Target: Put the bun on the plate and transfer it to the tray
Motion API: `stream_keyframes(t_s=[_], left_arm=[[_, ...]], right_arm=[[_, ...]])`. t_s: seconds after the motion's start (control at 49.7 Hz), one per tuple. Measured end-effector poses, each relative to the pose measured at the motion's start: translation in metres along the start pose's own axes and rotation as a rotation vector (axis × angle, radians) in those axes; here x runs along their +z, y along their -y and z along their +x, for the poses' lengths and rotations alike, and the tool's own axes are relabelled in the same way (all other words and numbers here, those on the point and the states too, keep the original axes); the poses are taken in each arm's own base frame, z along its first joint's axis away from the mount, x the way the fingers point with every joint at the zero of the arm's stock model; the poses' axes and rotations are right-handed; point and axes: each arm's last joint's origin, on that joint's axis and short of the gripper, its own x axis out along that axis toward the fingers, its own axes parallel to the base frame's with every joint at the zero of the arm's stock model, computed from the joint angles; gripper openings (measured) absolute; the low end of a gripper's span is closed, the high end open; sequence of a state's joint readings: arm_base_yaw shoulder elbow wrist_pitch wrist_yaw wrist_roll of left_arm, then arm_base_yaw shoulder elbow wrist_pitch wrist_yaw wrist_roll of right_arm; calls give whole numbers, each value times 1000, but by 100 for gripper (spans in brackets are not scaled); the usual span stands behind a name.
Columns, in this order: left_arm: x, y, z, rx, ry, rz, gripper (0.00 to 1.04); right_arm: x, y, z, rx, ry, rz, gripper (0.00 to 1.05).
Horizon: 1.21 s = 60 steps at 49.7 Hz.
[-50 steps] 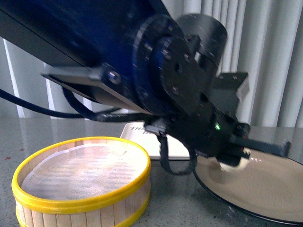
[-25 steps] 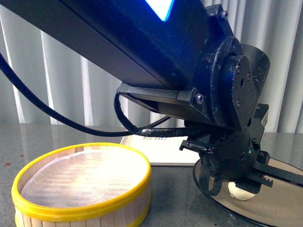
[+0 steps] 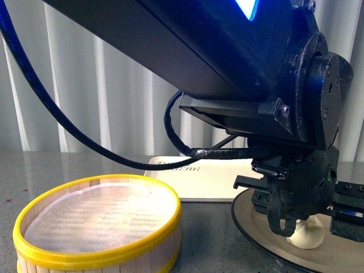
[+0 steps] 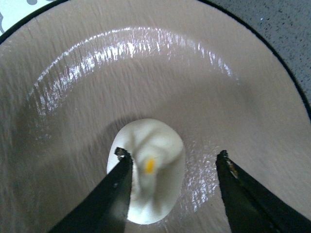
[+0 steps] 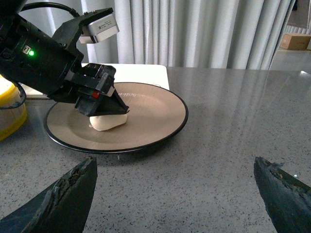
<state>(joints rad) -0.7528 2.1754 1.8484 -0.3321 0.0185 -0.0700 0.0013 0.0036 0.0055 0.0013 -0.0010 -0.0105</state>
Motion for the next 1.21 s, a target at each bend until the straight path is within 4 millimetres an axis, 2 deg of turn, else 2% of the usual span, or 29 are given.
stream_keyframes(t_s=[0.221, 0.261, 0.402, 0.503, 0.583, 0.644, 0.724, 0.784, 0.885, 1.026, 1.066, 1.106, 1.207], left_arm=[[4, 1, -1, -18, 23, -37, 97], [5, -2, -2, -12, 30, -42, 100], [17, -22, -16, 22, 84, -73, 98], [29, -55, -39, 94, 162, -136, 98], [35, -103, -72, 240, 230, -232, 98], [30, -146, -101, 401, 244, -339, 98], [17, -177, -121, 517, 225, -417, 98], [13, -189, -128, 555, 226, -447, 98], [9, -198, -131, 581, 227, -472, 98], [9, -191, -127, 554, 217, -467, 98], [5, -187, -127, 593, 276, -415, 93], [-4, -184, -133, 633, 466, -318, 82], [-32, -180, -151, 654, 618, -233, 68]], right_arm=[[0, 0, 0, 0, 0, 0, 96], [0, 0, 0, 0, 0, 0, 96], [0, 0, 0, 0, 0, 0, 96], [0, 0, 0, 0, 0, 0, 96], [0, 0, 0, 0, 0, 0, 96], [0, 0, 0, 0, 0, 0, 96], [0, 0, 0, 0, 0, 0, 96], [0, 0, 0, -1, 0, 0, 96], [0, 0, 0, 1, 0, 0, 96], [0, 0, 0, 0, 0, 0, 96], [0, 0, 0, 0, 0, 0, 96], [0, 0, 0, 0, -1, 0, 96], [0, 0, 0, -1, 0, 0, 96]])
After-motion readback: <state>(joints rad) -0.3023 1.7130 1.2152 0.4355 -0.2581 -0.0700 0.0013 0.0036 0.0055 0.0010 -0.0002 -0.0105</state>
